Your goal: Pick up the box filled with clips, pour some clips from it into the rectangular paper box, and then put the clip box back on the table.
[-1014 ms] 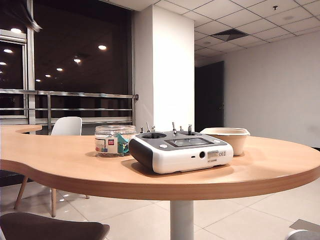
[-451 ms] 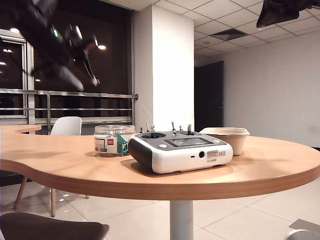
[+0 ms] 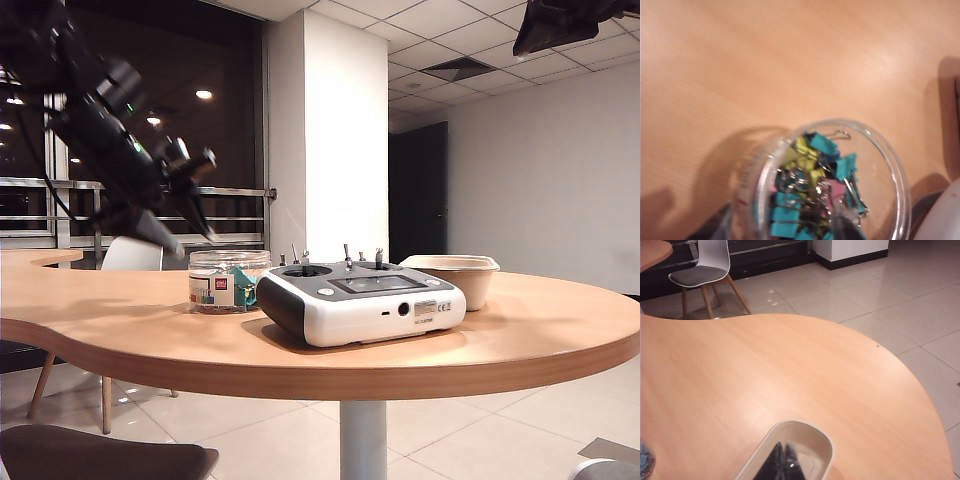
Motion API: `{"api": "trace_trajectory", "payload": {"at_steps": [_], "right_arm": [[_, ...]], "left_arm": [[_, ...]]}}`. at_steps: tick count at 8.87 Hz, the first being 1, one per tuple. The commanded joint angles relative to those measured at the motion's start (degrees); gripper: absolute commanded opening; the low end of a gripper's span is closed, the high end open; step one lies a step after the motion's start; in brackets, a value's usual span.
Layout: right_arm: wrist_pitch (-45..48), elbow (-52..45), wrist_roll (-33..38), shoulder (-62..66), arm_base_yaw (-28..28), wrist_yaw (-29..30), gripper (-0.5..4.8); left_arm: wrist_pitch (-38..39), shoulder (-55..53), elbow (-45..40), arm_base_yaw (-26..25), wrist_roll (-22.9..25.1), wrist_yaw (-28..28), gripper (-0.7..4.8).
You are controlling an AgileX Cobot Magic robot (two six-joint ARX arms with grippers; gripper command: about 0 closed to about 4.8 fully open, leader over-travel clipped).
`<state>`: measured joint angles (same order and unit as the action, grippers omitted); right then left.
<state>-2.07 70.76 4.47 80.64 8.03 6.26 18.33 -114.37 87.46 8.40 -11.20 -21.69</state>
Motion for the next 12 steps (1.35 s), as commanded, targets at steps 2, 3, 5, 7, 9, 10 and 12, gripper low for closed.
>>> {"api": "trace_trajectory", "payload": {"at_steps": [2, 3, 5, 7, 9, 10, 12], "right_arm": [[0.55, 0.26, 0.04, -0.20, 0.02, 0.33, -0.01], [0.55, 0.26, 0.04, -0.20, 0.02, 1.53, -0.01], [0.37, 0.26, 0.04, -0.20, 0.02, 1.60, -0.01], [0.24, 0.26, 0.04, -0.20, 0.02, 1.60, -0.01], [0.20, 0.26, 0.02, -0.20, 0.02, 1.60, -0.01], [0.20, 0.26, 0.04, -0.20, 0.02, 1.60, -0.01], [0.20, 0.26, 0.04, -0.20, 0.00, 1.60, -0.01]], "left_arm": [[-0.72, -1.14, 0.26, 1.51, 0.24, 2.62, 2.48], [-0.83, -1.88, 0.28, 1.88, 0.24, 3.15, 2.47], [-0.83, -2.84, 0.28, 1.88, 0.24, 5.20, 2.46], [-0.81, -3.89, 0.28, 1.86, 0.24, 5.20, 2.41], [-0.17, -3.93, 0.28, 1.86, 0.26, 6.47, 2.36], [0.68, -3.93, 0.28, 1.92, 0.35, 6.47, 1.90], [1.86, -3.93, 0.28, 2.23, 1.66, 6.47, 1.78]]}}
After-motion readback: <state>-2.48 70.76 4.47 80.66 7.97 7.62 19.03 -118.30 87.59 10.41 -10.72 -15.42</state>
